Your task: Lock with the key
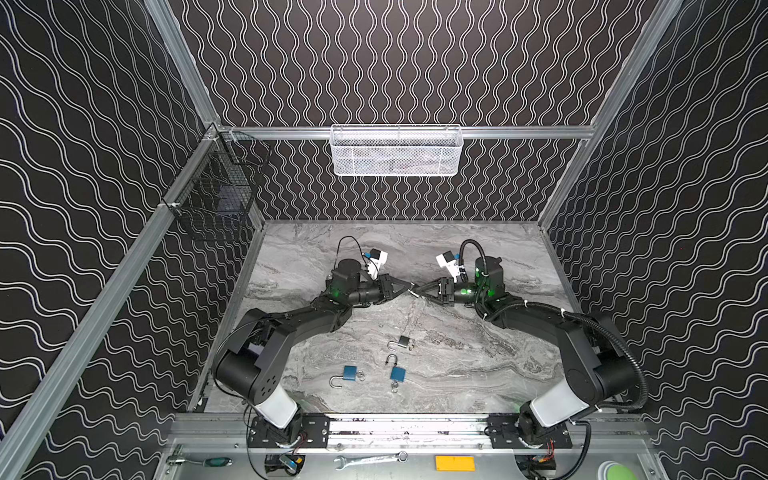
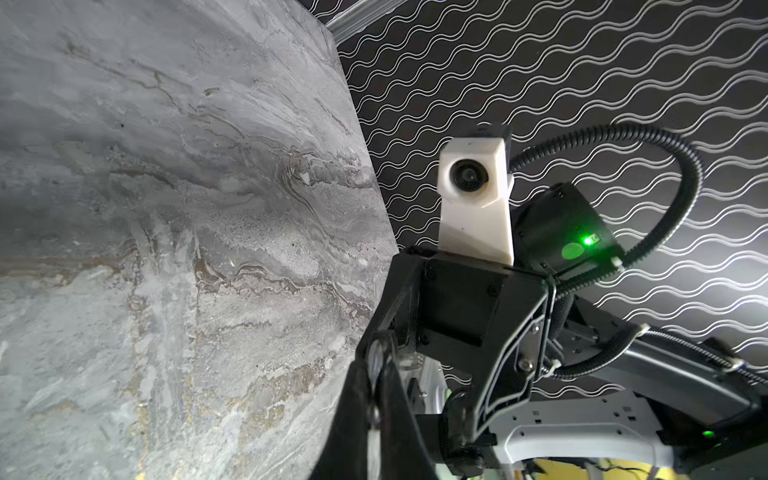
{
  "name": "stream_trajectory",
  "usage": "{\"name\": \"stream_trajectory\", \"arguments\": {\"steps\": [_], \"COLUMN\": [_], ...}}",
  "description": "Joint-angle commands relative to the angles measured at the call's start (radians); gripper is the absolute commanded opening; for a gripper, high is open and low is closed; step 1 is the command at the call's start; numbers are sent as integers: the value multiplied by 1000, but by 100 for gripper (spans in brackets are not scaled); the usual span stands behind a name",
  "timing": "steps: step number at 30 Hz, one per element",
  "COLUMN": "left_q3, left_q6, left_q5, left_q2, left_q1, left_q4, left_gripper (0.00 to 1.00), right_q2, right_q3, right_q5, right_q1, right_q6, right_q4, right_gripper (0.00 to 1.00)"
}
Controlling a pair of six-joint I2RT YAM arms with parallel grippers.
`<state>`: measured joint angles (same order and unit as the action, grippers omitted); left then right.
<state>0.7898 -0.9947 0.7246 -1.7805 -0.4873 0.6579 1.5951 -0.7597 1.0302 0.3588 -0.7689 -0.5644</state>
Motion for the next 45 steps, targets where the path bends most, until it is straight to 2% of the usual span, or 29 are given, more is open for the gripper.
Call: {"name": "stream_trajectory", "arguments": {"steps": [1,4,7,17,21,27,33,45], "left_q3": [-1,-2,-4,-18,-22,-28,-28,-30], "left_q6": [-32,-33,-31,-45,-55,-61,-62,-76], "left_q5": [5,5,7,13,21,23,21,23], "left_q2": [-8,-5,2,11,10,13,9,3], "left_q1": [5,6,6,10,14,18,20,22], "left_q4": [84,85,80,102,117,127,129,149], "left_gripper": [0,0,0,0,0,0,0,0], "right_q2": [-9,-9,-6,16,37,58,49,66], "right_q3": [20,35,40,55,80,98,92,90], "right_q5": [18,9,-16,-56,-51,-31,-26,-10], "right_q1": [-3,-7,-7,-16,-32,-40,-40,-38], "right_q6": [-23,-31,-23,-52,-104,-170,-148,-172], "right_q4": [-89,-102,-86,-140,-232,-345,-311,-349], "right_gripper": [52,54,62,63,60,47,35,30]}}
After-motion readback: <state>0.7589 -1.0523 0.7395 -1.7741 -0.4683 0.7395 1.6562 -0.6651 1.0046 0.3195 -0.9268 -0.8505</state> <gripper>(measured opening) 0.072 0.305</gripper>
